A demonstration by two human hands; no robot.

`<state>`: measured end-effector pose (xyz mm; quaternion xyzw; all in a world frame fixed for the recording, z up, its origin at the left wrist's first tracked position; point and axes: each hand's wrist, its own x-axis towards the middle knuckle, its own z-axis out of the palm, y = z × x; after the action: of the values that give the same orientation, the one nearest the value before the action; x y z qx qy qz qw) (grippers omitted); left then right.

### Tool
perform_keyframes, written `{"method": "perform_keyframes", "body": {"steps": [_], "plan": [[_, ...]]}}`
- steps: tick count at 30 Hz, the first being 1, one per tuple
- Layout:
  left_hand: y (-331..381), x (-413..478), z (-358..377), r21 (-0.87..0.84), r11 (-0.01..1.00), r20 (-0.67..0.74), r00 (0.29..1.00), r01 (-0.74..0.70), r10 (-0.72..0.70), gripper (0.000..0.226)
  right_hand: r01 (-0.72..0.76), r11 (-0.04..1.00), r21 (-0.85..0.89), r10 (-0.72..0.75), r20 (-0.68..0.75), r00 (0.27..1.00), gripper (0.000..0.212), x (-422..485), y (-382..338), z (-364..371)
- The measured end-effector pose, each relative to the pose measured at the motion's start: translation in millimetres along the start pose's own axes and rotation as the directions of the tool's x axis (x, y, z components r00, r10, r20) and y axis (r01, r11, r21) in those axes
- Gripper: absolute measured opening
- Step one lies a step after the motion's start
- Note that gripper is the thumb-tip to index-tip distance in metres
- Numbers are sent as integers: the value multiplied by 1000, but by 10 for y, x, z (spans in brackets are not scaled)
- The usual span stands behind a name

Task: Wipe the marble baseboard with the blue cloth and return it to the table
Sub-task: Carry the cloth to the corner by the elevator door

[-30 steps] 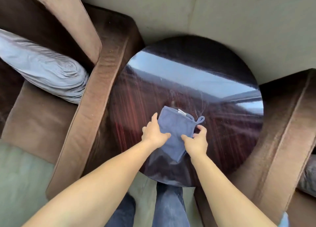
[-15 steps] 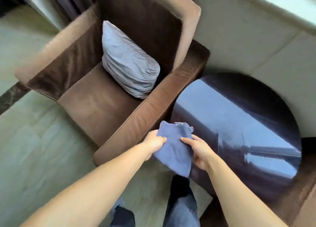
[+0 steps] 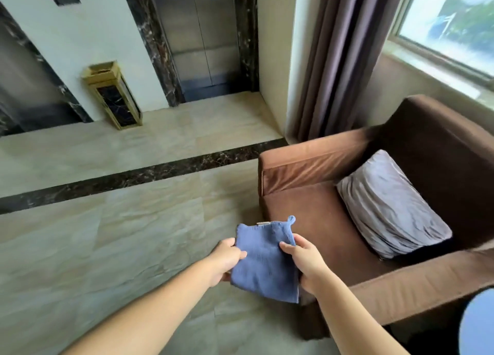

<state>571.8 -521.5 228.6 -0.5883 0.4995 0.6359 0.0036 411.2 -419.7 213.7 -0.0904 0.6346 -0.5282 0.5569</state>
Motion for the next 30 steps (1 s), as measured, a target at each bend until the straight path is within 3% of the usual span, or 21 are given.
{"method": "perform_keyframes", "body": {"steps": [5,13,24,30], "plan": [[446,116,-765,-107,989,-48,994,-102,97,26,92,995,-40,-90,49,995,20,351,-640,680],[1428,1122,-1332,-105,981,-47,986,-162,158,16,118,993,14,-118,1,993,25,1473,-1422,1183],[3337,2798,-2051,17,981,38,981,-192,191,13,74,995,62,-66,-117,991,23,3464,-2755,1574],[4188,3941,-2122,37,988,172,975,-151,143,14,42,998,49,-31,-216,976,20,4522,-3388,1466]]}}
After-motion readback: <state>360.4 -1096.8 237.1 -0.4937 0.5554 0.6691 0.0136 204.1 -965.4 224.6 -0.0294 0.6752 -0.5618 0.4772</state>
